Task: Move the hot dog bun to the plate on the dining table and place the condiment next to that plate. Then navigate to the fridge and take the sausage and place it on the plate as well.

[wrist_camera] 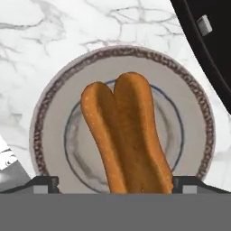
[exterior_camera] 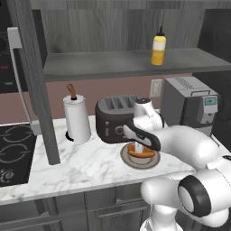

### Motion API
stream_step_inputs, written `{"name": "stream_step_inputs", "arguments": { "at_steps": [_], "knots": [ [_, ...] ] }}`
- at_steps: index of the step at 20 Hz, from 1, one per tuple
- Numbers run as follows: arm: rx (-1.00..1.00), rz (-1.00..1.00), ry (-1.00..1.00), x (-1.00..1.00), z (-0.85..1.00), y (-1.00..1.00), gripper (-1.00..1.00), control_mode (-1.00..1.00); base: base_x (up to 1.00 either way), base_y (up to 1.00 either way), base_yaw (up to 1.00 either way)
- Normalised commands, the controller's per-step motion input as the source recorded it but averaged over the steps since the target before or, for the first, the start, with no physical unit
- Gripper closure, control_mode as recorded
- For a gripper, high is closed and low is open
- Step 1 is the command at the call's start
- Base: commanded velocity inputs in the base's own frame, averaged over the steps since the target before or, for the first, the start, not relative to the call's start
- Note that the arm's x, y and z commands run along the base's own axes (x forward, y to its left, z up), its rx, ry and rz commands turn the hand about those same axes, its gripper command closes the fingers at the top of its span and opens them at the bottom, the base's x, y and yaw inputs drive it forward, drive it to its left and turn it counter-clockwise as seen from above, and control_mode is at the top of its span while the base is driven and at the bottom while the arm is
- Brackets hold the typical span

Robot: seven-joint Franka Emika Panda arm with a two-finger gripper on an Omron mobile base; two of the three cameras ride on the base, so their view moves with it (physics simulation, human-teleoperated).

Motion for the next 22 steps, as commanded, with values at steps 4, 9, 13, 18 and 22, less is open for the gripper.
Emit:
{"name": "stream_step_inputs", "arguments": {
  "at_steps": [4,9,13,18,22],
  "knots": [
    [-0.01,0.08,0.06,0.27,-0.4,0.0,-1.0,-1.0,0.0,0.0,0.0],
    [0.0,0.07,0.07,0.29,-0.34,0.0,-1.0,-1.0,0.0,0.0,0.0],
    [0.0,0.06,0.05,0.1,-0.33,0.0,-1.0,-1.0,0.0,0.0,0.0],
    [0.0,0.05,0.0,0.02,-0.28,0.0,-1.0,-1.0,0.0,0.0,0.0],
    [0.0,0.05,0.0,0.0,-0.29,0.0,-1.0,-1.0,0.0,0.0,0.0]
  ]
}}
